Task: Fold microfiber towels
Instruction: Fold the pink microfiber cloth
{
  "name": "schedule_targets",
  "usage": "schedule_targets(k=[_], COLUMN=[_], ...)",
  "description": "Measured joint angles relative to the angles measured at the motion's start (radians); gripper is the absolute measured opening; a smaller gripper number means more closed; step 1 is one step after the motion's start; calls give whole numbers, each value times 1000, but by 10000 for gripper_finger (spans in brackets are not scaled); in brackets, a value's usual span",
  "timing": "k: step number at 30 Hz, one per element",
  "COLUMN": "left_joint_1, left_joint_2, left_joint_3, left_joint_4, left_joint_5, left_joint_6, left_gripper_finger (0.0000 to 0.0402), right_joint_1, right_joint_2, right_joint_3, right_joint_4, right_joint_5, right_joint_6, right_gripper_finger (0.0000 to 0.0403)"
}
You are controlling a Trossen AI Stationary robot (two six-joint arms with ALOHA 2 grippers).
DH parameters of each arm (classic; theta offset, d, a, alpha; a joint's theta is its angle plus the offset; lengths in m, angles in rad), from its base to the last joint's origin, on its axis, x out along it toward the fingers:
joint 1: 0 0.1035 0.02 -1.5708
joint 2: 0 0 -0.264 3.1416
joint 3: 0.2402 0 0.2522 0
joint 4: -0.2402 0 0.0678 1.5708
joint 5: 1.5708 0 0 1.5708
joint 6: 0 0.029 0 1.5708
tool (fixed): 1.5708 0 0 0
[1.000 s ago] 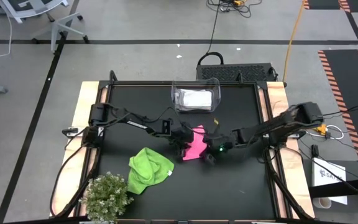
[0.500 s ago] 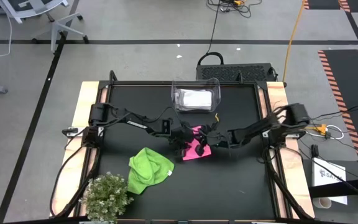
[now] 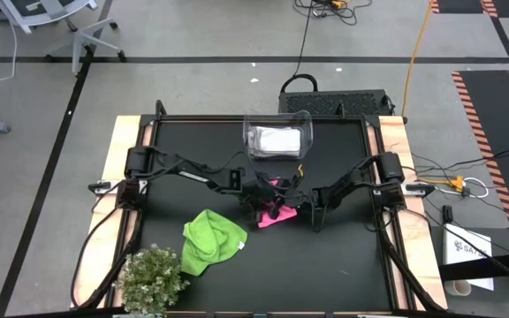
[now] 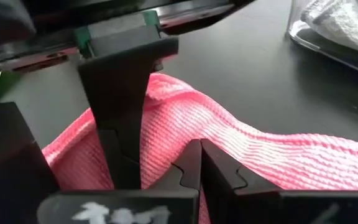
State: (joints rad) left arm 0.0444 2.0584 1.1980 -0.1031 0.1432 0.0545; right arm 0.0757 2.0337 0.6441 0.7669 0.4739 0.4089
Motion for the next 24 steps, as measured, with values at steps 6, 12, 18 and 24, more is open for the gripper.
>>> schedule_targets(k=[6, 12, 18, 24], left_joint_1=[-1, -1, -1, -1], left_joint_2=[0, 0, 1, 1], left_joint_3=[1, 3, 3, 3], left_joint_4=[-15, -13, -1, 2], left_joint_5=[-16, -12, -13, -13], left_joint_6=[7, 3, -14, -43], left_gripper_finger=[115, 115, 115, 115], right_joint_1=[9, 18, 5, -9], right_joint_2=[-16, -193, -389, -581], right_joint_3=[-89, -245, -349, -336], right_joint_4=[27, -23, -162, -284], right_joint_5=[-25, -59, -83, -98], right_joint_6=[61, 72, 70, 62], right_gripper_finger=[0, 0, 0, 0])
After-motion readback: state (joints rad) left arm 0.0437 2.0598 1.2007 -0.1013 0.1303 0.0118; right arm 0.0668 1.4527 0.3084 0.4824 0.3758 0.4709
